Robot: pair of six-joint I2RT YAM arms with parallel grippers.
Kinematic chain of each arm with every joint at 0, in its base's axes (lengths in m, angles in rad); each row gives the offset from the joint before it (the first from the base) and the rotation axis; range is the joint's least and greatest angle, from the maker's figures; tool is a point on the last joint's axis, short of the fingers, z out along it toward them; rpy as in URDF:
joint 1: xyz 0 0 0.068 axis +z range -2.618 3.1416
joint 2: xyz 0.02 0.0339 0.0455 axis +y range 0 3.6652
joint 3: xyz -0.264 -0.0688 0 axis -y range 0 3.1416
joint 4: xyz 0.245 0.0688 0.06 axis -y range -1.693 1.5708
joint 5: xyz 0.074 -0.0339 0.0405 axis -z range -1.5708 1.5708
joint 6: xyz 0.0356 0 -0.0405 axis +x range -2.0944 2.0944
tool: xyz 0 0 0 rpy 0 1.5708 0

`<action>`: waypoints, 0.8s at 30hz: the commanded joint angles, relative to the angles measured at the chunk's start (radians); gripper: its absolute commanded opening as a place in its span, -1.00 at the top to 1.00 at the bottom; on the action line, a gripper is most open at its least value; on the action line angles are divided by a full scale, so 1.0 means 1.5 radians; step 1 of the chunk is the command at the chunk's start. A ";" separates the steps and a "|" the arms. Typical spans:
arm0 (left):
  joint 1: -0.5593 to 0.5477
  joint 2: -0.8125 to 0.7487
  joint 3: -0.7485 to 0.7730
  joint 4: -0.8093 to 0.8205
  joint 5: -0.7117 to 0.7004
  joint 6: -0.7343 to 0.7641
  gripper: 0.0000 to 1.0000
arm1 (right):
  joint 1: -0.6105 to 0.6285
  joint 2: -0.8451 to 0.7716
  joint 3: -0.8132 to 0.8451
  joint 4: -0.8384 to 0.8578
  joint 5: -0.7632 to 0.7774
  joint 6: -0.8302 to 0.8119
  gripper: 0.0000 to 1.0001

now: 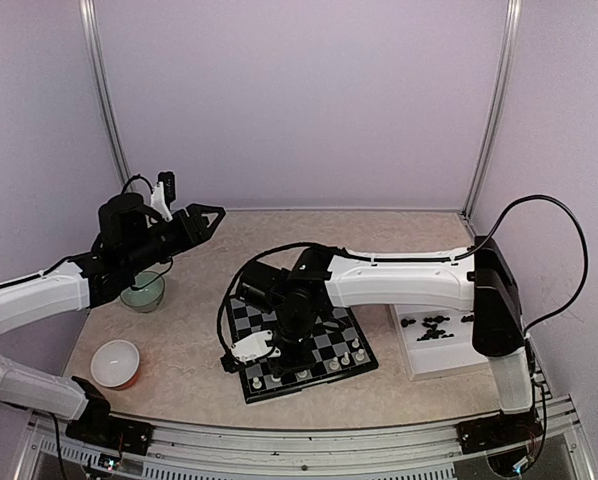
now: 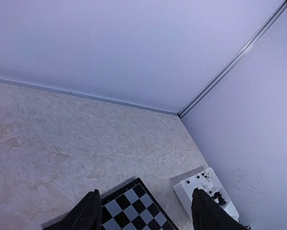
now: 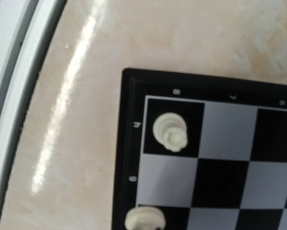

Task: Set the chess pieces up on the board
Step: Place the knight on b1.

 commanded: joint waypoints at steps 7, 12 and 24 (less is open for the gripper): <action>0.009 -0.005 -0.023 0.006 0.012 0.005 -0.29 | 0.009 0.036 0.030 -0.006 0.025 0.002 0.96; 0.010 0.002 -0.024 0.010 0.018 0.006 -0.29 | 0.011 0.054 0.043 -0.005 0.024 0.008 0.94; 0.015 0.003 -0.030 0.014 0.028 0.004 -0.28 | 0.015 0.076 0.058 -0.002 0.036 0.012 0.83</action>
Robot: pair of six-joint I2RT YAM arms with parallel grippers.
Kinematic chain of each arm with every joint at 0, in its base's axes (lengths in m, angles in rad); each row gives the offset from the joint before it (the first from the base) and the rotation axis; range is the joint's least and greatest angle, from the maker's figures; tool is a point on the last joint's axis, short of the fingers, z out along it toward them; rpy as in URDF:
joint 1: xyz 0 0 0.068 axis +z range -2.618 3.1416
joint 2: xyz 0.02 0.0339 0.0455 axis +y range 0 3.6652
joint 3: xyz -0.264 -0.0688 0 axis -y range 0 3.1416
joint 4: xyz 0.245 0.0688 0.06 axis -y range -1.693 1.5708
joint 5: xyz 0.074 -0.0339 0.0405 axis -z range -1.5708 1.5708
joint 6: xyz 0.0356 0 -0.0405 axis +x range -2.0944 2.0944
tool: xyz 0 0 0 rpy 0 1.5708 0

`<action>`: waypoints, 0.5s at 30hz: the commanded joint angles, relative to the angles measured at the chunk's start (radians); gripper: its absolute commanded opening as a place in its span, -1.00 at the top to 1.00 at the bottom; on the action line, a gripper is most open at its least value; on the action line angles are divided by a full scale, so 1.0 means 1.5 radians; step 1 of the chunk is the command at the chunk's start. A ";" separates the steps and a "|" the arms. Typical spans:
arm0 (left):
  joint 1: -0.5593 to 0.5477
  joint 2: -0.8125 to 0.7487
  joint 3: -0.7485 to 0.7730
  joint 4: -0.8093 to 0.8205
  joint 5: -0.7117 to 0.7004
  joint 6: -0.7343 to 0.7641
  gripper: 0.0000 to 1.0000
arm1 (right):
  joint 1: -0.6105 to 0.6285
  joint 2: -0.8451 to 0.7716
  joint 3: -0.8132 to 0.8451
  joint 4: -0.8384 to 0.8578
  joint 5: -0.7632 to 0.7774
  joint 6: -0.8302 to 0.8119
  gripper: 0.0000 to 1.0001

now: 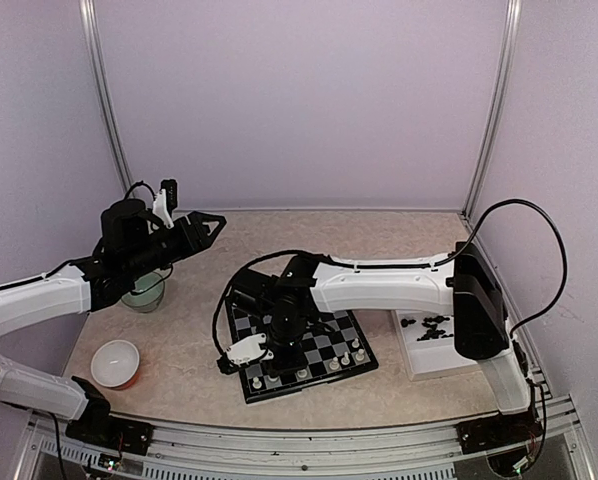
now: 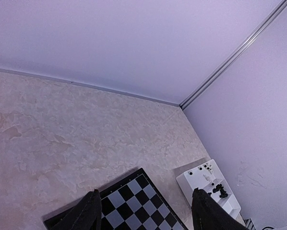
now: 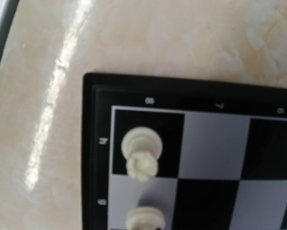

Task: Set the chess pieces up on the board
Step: Place the knight on b1.

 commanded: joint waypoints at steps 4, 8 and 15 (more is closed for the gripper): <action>0.009 0.006 -0.006 0.017 0.015 0.003 -0.28 | 0.010 0.020 0.016 0.001 -0.001 0.005 0.80; 0.009 0.009 -0.007 0.017 0.020 0.001 -0.28 | 0.011 0.024 0.018 0.000 -0.001 0.006 0.79; 0.011 0.011 -0.009 0.013 0.026 0.000 -0.29 | 0.014 0.024 0.017 0.005 0.000 0.009 0.59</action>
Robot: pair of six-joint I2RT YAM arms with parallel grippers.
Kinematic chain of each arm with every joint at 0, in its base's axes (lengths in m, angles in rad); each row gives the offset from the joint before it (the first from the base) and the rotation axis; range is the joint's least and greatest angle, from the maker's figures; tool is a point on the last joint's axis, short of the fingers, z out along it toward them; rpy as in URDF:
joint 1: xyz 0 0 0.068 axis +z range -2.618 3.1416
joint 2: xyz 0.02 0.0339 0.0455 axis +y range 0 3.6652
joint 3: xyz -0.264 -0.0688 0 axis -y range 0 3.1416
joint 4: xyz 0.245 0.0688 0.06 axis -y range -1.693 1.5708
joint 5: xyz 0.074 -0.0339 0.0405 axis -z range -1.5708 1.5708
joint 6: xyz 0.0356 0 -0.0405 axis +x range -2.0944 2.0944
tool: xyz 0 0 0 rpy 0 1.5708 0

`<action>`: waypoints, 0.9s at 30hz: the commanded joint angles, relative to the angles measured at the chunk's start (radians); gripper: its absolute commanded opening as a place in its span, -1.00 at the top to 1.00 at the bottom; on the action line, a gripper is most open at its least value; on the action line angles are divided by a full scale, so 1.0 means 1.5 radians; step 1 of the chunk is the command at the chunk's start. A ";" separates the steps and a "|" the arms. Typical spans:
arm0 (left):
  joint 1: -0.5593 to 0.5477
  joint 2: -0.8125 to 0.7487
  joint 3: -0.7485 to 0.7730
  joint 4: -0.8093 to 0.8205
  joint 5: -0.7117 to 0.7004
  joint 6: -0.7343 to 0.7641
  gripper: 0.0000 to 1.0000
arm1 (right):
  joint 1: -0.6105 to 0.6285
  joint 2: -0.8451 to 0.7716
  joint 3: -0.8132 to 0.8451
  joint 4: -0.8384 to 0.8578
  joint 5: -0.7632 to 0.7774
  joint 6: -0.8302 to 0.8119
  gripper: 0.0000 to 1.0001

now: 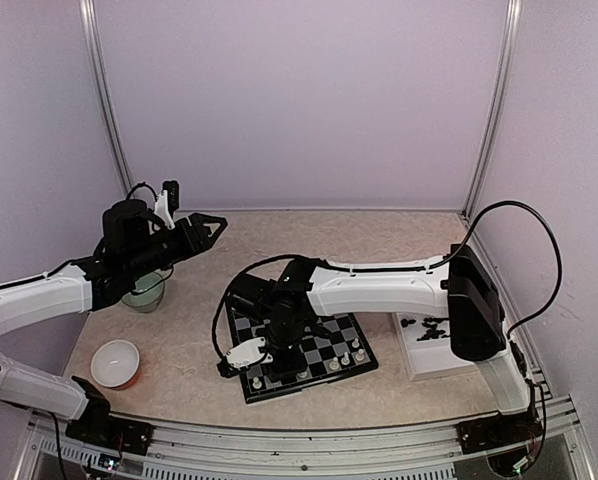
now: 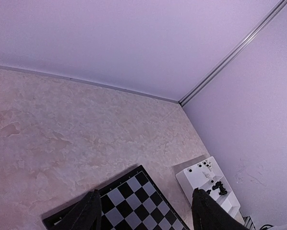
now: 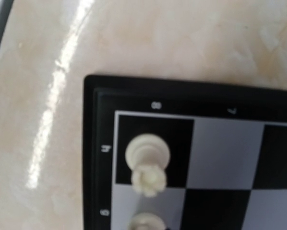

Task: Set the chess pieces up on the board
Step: Place the knight on b1, then pick up the chess pile from the storage box.

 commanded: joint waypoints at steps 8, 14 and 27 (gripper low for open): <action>0.006 0.002 -0.009 0.009 0.019 -0.005 -0.29 | 0.006 -0.036 0.016 0.003 0.000 -0.001 0.44; 0.000 0.007 0.013 -0.009 0.045 0.011 -0.29 | -0.068 -0.148 -0.011 -0.001 -0.046 -0.006 0.34; -0.139 0.151 0.184 -0.109 0.013 0.126 -0.25 | -0.451 -0.502 -0.338 0.209 0.027 0.056 0.60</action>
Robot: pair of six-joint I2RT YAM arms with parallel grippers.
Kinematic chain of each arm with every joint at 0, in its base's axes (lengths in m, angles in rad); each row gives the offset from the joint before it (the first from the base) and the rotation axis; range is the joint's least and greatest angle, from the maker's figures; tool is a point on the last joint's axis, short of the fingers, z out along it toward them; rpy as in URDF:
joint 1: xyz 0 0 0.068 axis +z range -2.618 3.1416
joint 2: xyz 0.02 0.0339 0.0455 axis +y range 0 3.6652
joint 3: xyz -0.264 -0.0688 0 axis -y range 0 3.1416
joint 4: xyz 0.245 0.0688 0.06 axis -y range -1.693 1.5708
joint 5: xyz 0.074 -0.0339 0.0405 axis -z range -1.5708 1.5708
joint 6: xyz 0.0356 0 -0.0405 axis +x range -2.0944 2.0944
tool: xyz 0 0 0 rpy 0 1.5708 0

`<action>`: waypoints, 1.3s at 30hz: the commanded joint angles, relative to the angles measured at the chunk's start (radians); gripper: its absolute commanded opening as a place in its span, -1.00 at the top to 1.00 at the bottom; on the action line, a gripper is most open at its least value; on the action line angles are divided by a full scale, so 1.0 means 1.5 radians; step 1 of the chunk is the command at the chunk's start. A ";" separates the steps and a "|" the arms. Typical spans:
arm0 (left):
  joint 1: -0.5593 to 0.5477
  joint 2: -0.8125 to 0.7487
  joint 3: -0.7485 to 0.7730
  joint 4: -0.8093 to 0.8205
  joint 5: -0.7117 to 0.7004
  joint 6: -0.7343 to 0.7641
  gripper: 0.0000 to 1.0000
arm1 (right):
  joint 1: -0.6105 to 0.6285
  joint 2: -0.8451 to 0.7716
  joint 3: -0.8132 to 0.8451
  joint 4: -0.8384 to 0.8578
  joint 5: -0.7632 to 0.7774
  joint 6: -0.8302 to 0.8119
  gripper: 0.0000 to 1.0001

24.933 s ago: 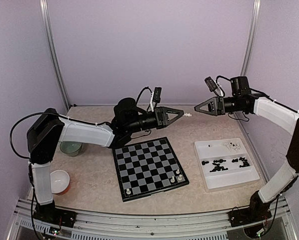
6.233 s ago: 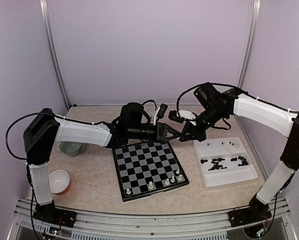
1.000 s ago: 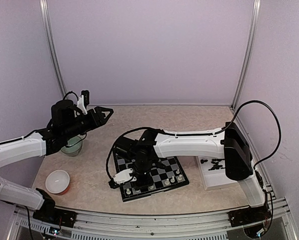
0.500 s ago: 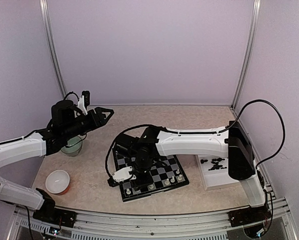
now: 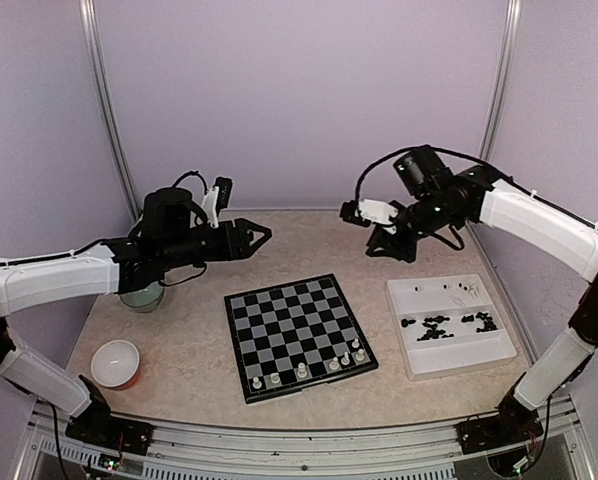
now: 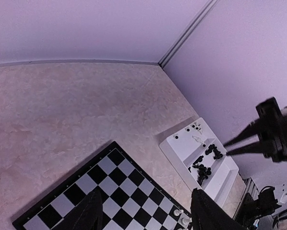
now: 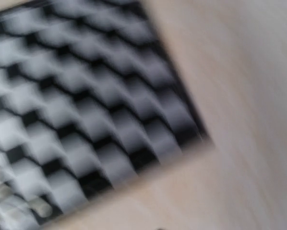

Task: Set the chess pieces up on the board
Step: Pick up the chess pile from the storage box.

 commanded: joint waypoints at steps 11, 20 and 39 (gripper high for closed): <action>-0.087 0.211 0.229 -0.051 0.029 0.076 -0.19 | -0.476 -0.053 -0.267 0.103 0.036 0.061 0.04; -0.089 0.257 0.271 -0.065 0.049 0.078 -0.19 | -0.478 0.021 -0.321 0.113 0.108 0.085 0.20; -0.086 0.266 0.264 -0.060 0.059 0.076 -0.20 | -0.478 0.125 -0.302 0.088 0.113 0.107 0.80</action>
